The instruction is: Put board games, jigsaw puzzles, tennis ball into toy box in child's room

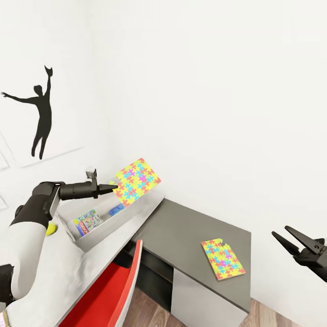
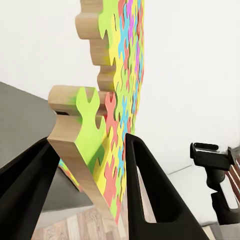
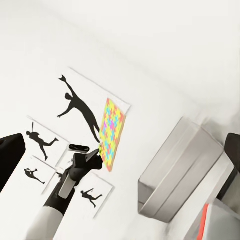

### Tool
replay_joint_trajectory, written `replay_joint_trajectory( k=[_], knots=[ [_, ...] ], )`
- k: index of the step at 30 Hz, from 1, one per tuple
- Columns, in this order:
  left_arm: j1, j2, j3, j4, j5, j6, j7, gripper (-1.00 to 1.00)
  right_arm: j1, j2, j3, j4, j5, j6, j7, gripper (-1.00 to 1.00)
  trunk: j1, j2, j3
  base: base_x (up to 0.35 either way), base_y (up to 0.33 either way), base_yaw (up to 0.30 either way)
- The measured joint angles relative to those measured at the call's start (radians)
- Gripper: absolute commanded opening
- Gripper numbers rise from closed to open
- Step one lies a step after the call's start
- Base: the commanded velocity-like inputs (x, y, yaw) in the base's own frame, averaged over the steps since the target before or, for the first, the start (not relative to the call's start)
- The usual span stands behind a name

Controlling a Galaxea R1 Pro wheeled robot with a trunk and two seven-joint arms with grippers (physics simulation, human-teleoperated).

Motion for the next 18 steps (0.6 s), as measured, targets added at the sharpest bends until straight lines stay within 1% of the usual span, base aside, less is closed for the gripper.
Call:
replay_joint_trajectory(
  k=[4,10,14,18],
  knots=[
    [0.0,0.0,0.0,0.001,0.0,0.0,0.0,-1.0,0.0,0.0,-0.001,0.0,0.0,0.0,0.0,1.0,0.0,0.0,0.0,0.072,-0.115,0.087],
    [0.0,0.0,-0.001,0.002,0.0,0.0,0.0,-1.0,0.0,0.0,0.0,0.0,0.0,0.0,0.0,1.0,0.0,0.0,0.0,0.172,0.095,0.015],
    [0.0,0.0,-0.001,0.002,0.0,0.0,0.0,-1.0,0.0,0.0,-0.001,0.0,0.0,0.0,0.0,1.0,0.0,0.0,0.0,0.084,0.047,0.002],
    [0.0,0.0,-0.002,0.002,0.0,0.0,0.0,-1.0,0.0,0.0,-0.001,0.0,0.0,0.0,0.0,1.0,0.0,0.0,0.0,0.165,0.084,0.0]
  ],
)
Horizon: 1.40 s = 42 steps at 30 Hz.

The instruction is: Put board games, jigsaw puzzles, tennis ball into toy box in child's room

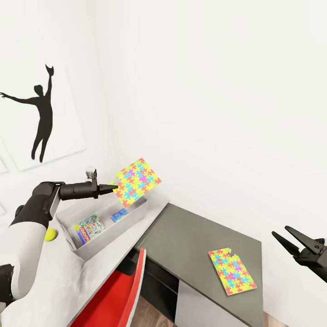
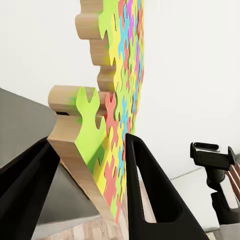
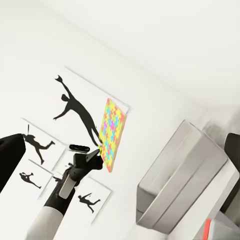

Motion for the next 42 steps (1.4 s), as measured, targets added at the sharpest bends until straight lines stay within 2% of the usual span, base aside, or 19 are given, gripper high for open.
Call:
replay_joint_trajectory(
  k=[11,23,36,40,42],
  knots=[
    [0.0,0.0,-0.001,0.0,0.0,0.0,0.0,-1.0,0.0,0.0,0.0,0.0,0.0,0.0,0.0,1.0,0.0,0.0,0.0,0.151,-0.047,0.0],
    [0.0,0.0,-0.002,0.0,0.0,0.0,0.0,-1.0,0.0,0.0,0.001,0.0,0.0,0.0,0.0,1.0,0.0,0.0,0.0,0.106,0.069,0.0],
    [0.0,0.0,-0.005,0.0,-0.001,-0.001,0.002,-1.0,0.0,0.0,0.0,0.001,0.001,0.0,0.0,1.0,0.0,0.0,0.0,0.017,0.003,0.0],
    [0.0,0.01,-0.003,0.006,-0.002,-0.002,0.041,-1.0,0.0,0.0,0.0,0.001,0.005,0.0,0.0,1.0,0.0,0.0,0.0,0.0,0.0,0.0],
    [0.0,0.026,-0.002,0.009,-0.006,-0.004,0.119,-1.0,0.0,0.0,0.0,0.001,0.008,0.0,0.0,1.0,0.0,0.0,0.0,0.0,0.0,0.0]
  ],
)
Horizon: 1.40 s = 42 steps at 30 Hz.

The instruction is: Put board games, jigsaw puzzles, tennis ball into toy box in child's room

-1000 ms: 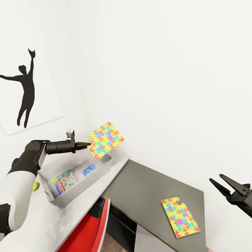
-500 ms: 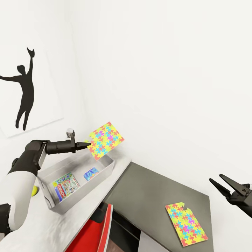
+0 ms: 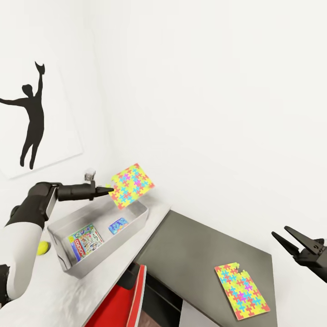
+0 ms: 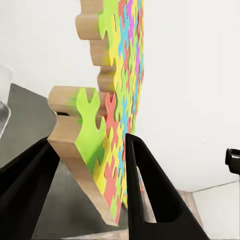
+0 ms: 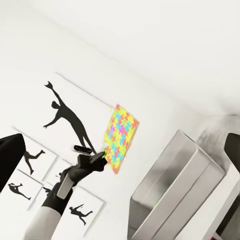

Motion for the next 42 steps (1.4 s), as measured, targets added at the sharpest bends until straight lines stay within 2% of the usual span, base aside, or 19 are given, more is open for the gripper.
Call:
replay_joint_trajectory(
  k=[3,6,11,15,21,26,28,32,35,42],
  knots=[
    [0.0,0.027,0.002,0.004,0.003,0.002,0.083,-1.0,0.0,0.001,-0.001,0.0,0.002,0.0,0.0,1.0,0.0,0.0,0.0,0.0,0.0,0.0],
    [0.0,0.06,0.003,0.006,0.005,0.003,0.128,-1.0,0.0,0.001,-0.001,0.0,0.004,0.0,-0.002,1.0,0.0,0.0,0.0,0.0,0.0,0.0],
    [0.0,0.098,0.003,0.018,0.006,0.002,0.14,-1.0,0.0,0.0,-0.002,0.001,0.005,0.0,-0.003,1.0,0.0,0.0,0.0,0.0,0.0,0.0],
    [0.0,0.127,0.003,0.072,0.003,-0.012,0.141,-1.0,0.0,-0.004,-0.001,0.002,0.004,0.0,-0.003,1.0,0.0,0.0,0.0,0.0,0.0,0.0],
    [0.0,0.14,-0.006,0.177,0.001,-0.101,0.142,-1.0,0.0,-0.008,-0.002,0.003,0.003,0.0,-0.003,1.0,0.0,0.0,-0.001,0.0,0.0,0.0],
    [0.0,0.141,-0.011,0.205,0.0,-0.139,0.143,-1.0,0.0,-0.01,-0.003,0.003,0.004,0.0,-0.003,1.0,0.0,0.0,-0.007,0.0,0.0,0.0],
    [0.0,0.14,-0.013,0.208,-0.018,-0.147,0.145,-1.0,0.0,-0.011,-0.003,0.003,0.004,0.0,-0.003,1.0,0.0,0.0,-0.01,0.0,0.0,0.0],
    [0.0,0.14,-0.013,0.214,-0.092,-0.187,0.145,-1.0,0.0,-0.012,-0.003,0.003,0.004,0.0,-0.003,1.0,0.0,0.0,-0.016,0.0,0.0,0.0],
    [0.0,0.141,-0.013,0.216,-0.112,-0.201,0.145,-1.0,0.0,-0.012,-0.002,0.003,0.004,0.0,-0.003,1.0,0.0,0.0,-0.021,0.0,0.0,0.0],
    [0.001,0.144,-0.014,0.217,-0.119,-0.206,0.152,-1.0,0.0,-0.012,-0.002,0.003,0.004,0.0,-0.002,1.0,0.0,0.0,-0.033,0.0,0.0,0.0]
  ],
)
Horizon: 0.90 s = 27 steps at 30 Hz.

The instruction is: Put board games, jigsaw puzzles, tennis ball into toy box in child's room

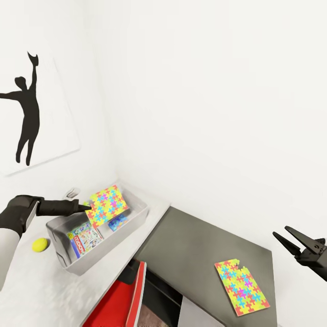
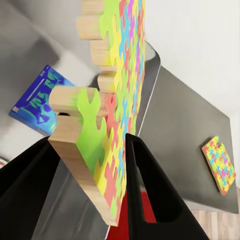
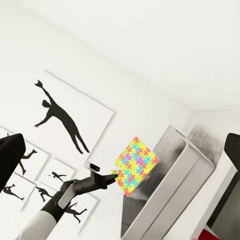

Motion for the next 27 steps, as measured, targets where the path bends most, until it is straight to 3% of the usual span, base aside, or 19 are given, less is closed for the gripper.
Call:
replay_joint_trajectory(
  k=[7,11,27],
  knots=[
    [0.0,0.0,0.0,0.008,-0.005,-0.025,0.038,-1.0,0.0,0.0,-0.001,0.0,-0.001,0.0,0.001,1.0,0.0,0.0,-0.012,0.0,0.0,0.0],
    [0.001,0.0,0.008,0.066,-0.007,-0.056,0.06,-1.0,0.0,0.0,-0.001,0.0,-0.001,0.0,0.002,1.0,0.0,0.0,-0.018,0.0,0.0,0.0],
    [0.0,0.003,0.013,0.097,-0.005,-0.09,0.068,-1.0,0.0,0.001,-0.001,0.0,-0.003,0.0,0.002,1.0,0.0,0.0,-0.044,0.0,0.0,0.0]
  ],
)
